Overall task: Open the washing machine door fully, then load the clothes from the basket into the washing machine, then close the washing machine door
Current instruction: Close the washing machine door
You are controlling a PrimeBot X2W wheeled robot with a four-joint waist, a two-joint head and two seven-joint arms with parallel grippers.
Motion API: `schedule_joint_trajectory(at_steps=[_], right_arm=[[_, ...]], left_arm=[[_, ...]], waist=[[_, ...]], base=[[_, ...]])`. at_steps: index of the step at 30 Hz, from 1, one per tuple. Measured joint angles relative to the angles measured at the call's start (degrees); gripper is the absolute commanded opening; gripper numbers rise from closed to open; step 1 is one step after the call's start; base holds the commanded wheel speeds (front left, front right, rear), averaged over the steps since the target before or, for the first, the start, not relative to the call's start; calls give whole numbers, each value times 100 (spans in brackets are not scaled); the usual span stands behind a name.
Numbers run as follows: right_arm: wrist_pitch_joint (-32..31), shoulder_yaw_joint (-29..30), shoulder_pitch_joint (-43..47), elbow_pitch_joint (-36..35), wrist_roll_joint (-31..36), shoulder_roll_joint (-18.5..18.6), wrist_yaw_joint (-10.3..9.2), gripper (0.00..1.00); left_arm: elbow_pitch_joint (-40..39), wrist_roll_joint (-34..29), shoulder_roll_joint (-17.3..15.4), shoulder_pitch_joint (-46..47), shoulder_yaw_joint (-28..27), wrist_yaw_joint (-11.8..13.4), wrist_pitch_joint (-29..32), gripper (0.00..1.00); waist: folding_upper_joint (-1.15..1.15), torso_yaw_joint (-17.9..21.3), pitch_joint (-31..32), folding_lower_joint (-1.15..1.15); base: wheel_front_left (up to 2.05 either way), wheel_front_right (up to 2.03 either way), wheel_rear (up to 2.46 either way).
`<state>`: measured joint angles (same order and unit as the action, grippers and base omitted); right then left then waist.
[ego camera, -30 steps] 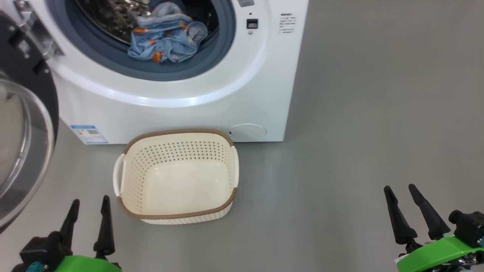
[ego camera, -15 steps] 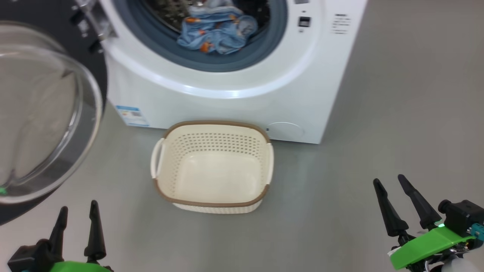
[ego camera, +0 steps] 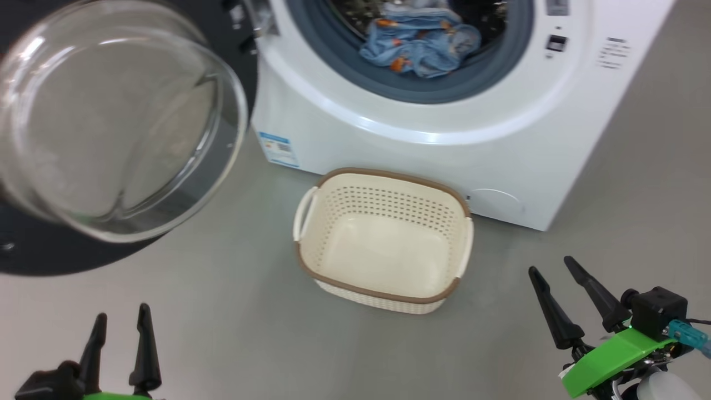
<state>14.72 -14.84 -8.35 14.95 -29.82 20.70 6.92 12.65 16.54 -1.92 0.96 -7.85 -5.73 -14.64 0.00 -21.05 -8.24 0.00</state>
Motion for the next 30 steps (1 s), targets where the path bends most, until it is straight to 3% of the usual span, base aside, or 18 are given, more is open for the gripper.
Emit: schedule_joint_trajectory(at_steps=[15, 30], right_arm=[[0, -413, -125, 192, 171, 126, 0, 100], [0, -611, -247, 244, 144, 165, 0, 100]], left_arm=[[-63, 152, 2, -252, 47, 174, 1, 100], [-347, 417, 3, -348, -74, 242, 0, 100]], waist=[[0, -842, 151, 0], [0, -897, 202, 0]], base=[[0, 0, 0], [0, 0, 0]])
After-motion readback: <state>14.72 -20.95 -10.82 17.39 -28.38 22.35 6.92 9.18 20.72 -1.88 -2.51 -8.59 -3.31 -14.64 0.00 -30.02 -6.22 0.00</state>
